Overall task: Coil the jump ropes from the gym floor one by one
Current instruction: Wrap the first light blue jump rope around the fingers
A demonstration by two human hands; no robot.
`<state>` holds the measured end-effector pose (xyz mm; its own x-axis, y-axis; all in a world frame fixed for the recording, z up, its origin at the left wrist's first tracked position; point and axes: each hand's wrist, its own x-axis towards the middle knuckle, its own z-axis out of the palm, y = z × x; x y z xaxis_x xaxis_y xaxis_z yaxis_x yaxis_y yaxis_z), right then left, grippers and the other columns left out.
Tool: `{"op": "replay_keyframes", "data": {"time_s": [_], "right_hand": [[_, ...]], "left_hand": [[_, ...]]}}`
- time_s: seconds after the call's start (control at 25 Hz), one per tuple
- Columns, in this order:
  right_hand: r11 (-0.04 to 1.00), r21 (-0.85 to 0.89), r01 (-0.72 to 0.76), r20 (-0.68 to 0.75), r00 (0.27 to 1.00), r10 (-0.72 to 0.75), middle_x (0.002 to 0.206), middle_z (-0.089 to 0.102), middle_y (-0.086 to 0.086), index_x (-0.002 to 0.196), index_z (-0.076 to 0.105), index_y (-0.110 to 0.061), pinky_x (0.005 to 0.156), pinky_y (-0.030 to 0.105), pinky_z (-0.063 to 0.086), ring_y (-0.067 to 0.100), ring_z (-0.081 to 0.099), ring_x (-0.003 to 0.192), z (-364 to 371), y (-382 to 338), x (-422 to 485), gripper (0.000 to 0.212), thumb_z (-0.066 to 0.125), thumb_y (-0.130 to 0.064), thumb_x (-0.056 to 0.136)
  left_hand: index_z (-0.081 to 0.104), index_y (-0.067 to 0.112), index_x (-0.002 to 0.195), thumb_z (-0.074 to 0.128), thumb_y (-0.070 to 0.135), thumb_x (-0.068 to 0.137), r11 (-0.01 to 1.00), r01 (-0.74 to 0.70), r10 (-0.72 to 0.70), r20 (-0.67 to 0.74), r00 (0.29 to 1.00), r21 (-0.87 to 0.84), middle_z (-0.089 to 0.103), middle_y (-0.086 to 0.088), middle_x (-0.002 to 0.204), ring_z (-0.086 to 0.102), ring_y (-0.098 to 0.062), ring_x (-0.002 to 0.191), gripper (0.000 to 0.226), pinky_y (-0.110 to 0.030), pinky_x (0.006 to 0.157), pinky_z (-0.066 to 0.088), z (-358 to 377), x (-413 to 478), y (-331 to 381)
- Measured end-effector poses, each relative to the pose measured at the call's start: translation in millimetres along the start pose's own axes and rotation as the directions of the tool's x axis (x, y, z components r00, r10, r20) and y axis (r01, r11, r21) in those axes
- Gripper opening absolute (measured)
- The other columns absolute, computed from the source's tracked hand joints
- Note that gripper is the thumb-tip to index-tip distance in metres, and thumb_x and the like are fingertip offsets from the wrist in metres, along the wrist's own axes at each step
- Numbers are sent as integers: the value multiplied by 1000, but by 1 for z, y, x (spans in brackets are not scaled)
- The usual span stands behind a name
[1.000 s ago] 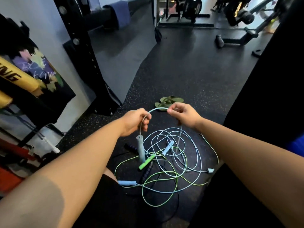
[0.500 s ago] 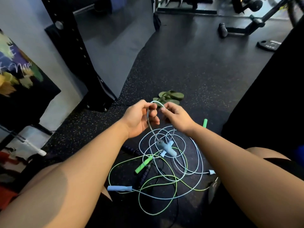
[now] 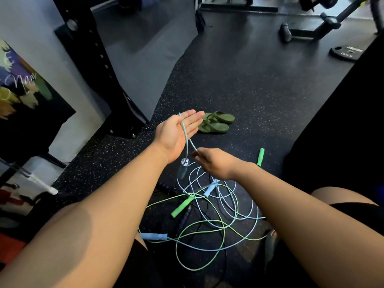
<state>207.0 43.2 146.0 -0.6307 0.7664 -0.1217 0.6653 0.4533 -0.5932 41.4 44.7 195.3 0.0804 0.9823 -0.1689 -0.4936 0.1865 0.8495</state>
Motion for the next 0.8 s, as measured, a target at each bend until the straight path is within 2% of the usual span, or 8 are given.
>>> {"op": "replay_keyframes", "data": {"time_s": [0.16,0.28,0.36,0.44,0.52,0.6,0.72,0.8], "right_hand": [[993,-89,82,-61,994,-88,65,52,-3,77,48,-14,62,34,35,13,47,60,-13,-8,-3,31,46,-29,103],[975,-187,116,-124,982,-140,71,62,-6,79,57,-24,63,33,43,16,56,64,-24,-9,-2,25,51,-39,98],[979,-177,101,-173,976,-132,79,70,-5,91,69,-24,66,35,51,18,64,72,-32,-7,-5,23,60,-45,93],[997,2,80,-191,978,-79,71,69,-6,83,71,-20,63,30,50,11,63,66,-45,-6,-10,21,75,-41,85],[975,198,96,-174,983,-61,64,65,-8,78,70,-15,58,24,45,3,56,58,-55,-4,-14,22,84,-32,77],[929,346,130,-195,979,-65,59,59,-11,77,70,-11,53,18,37,-1,46,53,-61,4,-14,21,86,-25,75],[862,491,130,-254,967,-1,56,50,-13,74,66,-12,49,15,29,-1,36,50,-57,15,-11,18,82,-19,79],[822,557,121,-269,962,40,55,48,-14,75,63,-14,51,18,31,3,37,52,-49,21,-9,19,76,-22,86]], "left_hand": [[52,3,132,25,13,105,977,-8,21,-59,998,213,68,-13,127,61,-22,123,40,-32,109,42,-2,2,-8],[62,0,118,30,5,102,890,1,31,-61,998,456,74,-10,102,70,-15,99,36,-23,93,52,-1,-2,-21],[72,10,91,39,3,98,766,26,1,-41,999,642,72,6,77,64,-8,77,35,-18,73,49,-2,-6,-29],[69,18,64,43,6,94,684,102,-102,-43,994,722,64,11,59,56,-14,67,40,-27,65,44,-4,-10,-33],[71,8,72,36,9,92,725,193,-276,23,961,661,71,-8,67,67,-30,71,40,-33,71,53,-2,-16,-34],[61,-5,80,25,9,93,759,284,-425,116,898,586,67,-21,66,70,-39,67,41,-33,71,57,4,-25,-29],[54,4,74,21,15,95,797,316,-466,192,864,514,58,-16,53,66,-37,60,41,-37,73,54,11,-30,-20],[52,8,74,21,17,95,851,311,-433,232,871,423,55,-12,53,64,-34,60,39,-42,81,49,11,-29,-18]]}}
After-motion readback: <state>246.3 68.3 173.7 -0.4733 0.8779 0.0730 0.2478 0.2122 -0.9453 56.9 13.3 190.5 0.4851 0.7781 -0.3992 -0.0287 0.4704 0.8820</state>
